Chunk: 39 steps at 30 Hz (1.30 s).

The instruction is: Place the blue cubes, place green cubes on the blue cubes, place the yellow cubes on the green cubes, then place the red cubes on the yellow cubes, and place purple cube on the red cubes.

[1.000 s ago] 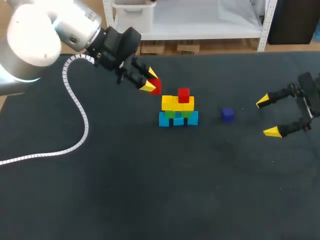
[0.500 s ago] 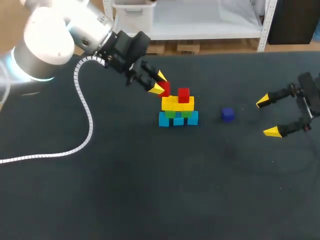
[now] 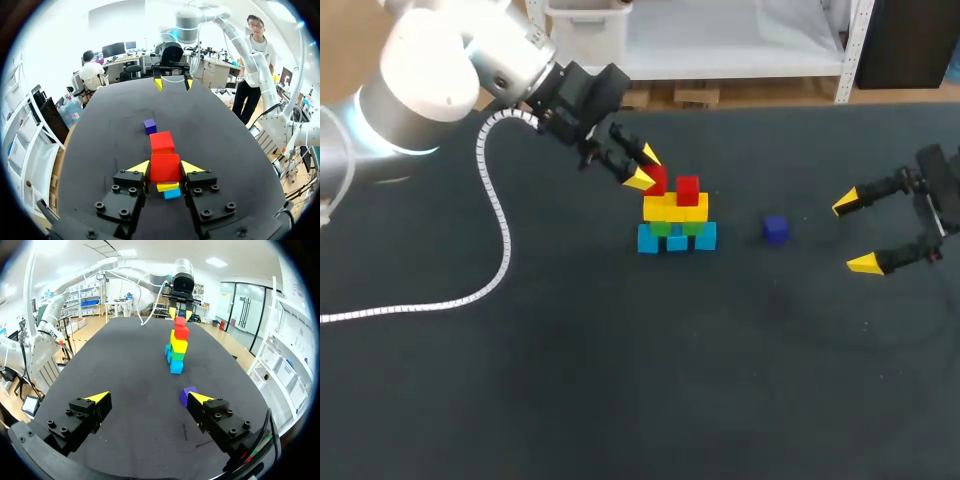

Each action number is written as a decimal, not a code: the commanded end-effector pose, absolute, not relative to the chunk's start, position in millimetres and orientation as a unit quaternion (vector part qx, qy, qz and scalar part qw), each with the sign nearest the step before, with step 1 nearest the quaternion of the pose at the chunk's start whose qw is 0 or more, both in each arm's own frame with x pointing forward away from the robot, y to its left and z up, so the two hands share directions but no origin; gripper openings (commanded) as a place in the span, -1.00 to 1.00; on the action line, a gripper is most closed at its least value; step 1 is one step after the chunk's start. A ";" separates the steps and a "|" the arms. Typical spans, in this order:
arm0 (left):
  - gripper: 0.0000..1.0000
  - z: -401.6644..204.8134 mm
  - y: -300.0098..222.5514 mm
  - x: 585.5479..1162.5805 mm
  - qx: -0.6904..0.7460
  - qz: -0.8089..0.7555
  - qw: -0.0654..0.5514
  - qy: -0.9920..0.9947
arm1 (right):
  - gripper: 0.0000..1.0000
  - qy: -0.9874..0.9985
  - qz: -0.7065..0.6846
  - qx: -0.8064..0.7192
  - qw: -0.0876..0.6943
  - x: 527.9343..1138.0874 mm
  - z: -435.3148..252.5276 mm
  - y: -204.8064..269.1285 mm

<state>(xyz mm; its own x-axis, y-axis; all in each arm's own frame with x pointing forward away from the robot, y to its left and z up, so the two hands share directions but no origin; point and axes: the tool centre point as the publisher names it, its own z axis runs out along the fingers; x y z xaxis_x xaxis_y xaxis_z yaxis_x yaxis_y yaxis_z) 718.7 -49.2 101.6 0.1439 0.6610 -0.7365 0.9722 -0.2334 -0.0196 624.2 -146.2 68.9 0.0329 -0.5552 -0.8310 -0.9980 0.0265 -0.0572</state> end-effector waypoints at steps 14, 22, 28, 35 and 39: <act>-1.00 98.3 -61.0 721.8 0.716 -0.308 0.240 0.579 | 1.00 0.621 0.311 -0.624 0.356 624.8 68.3 -145.9; -1.00 95.9 -64.3 718.6 0.713 -0.306 0.241 0.583 | 1.00 0.621 0.311 -0.624 0.356 624.8 68.3 -145.9; -1.00 94.3 -65.1 714.4 0.709 -0.306 0.242 0.587 | 1.00 0.621 0.311 -0.624 0.356 624.8 68.3 -145.9; -1.00 92.5 -65.3 713.0 0.706 -0.305 0.243 0.590 | 1.00 0.621 0.311 -0.624 0.356 624.8 68.3 -145.9; -1.00 91.2 -65.2 711.7 0.705 -0.305 0.243 0.593 | 1.00 0.621 0.311 -0.624 0.356 624.8 68.3 -145.9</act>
